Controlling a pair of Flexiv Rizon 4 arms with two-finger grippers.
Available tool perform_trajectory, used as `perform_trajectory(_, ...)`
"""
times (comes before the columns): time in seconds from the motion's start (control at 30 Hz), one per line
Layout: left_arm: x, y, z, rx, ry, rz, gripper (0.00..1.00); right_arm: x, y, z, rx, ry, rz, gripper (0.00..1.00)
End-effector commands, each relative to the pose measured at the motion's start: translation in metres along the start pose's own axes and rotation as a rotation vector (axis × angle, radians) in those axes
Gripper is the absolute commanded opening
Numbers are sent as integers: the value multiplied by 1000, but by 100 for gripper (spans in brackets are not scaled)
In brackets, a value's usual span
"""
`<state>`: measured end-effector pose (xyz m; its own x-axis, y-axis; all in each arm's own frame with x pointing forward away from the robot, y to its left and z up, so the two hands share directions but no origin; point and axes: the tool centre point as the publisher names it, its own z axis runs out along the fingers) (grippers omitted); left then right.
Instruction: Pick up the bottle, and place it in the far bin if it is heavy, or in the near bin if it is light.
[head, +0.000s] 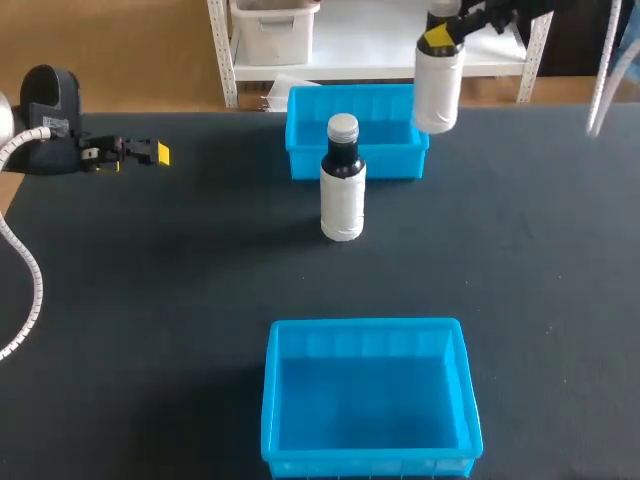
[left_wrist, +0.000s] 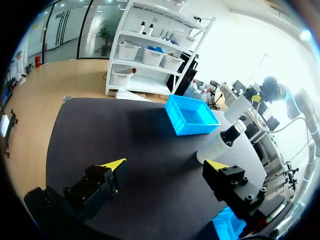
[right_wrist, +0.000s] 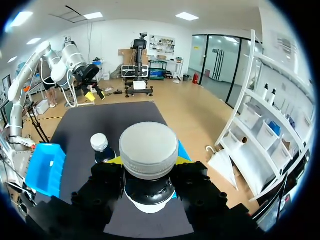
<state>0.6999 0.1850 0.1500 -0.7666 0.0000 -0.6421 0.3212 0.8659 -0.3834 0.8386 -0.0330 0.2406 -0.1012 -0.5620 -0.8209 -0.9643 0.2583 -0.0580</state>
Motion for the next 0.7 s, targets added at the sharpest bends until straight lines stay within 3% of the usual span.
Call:
perform_trajectory(0.03,0,0,0,0,0,0,100,-8,-21,18,-57,-8,-8,0)
perform_trajectory(0.7,0,0,0,0,0,0,100,-42,-26,111,-208,-33,-94,0)
